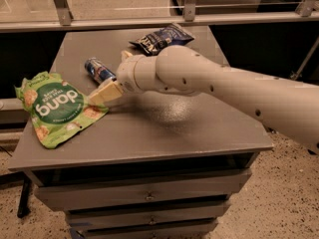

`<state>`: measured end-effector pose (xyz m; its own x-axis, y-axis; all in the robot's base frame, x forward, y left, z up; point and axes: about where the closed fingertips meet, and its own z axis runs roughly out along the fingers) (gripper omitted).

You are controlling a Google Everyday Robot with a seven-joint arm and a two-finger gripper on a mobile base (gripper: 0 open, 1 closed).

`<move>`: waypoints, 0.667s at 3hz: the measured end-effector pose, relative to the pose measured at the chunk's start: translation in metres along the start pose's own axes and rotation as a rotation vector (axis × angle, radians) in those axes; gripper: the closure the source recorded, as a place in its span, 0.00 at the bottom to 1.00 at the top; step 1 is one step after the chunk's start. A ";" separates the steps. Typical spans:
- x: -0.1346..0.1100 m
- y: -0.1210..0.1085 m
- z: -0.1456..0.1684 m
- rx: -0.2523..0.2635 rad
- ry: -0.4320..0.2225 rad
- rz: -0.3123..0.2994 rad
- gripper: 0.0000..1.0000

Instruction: Pick redbull can

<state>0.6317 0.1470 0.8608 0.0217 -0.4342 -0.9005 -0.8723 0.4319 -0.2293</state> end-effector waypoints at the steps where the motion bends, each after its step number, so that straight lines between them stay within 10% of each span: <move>1: 0.007 -0.011 0.015 0.007 0.005 -0.003 0.00; 2: 0.010 -0.018 0.020 0.014 0.008 -0.008 0.17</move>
Offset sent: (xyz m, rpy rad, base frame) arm 0.0390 -0.0003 -0.0167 -0.0161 -0.0156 -0.0261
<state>0.6575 0.1510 0.8486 0.0244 -0.4438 -0.8958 -0.8649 0.4399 -0.2416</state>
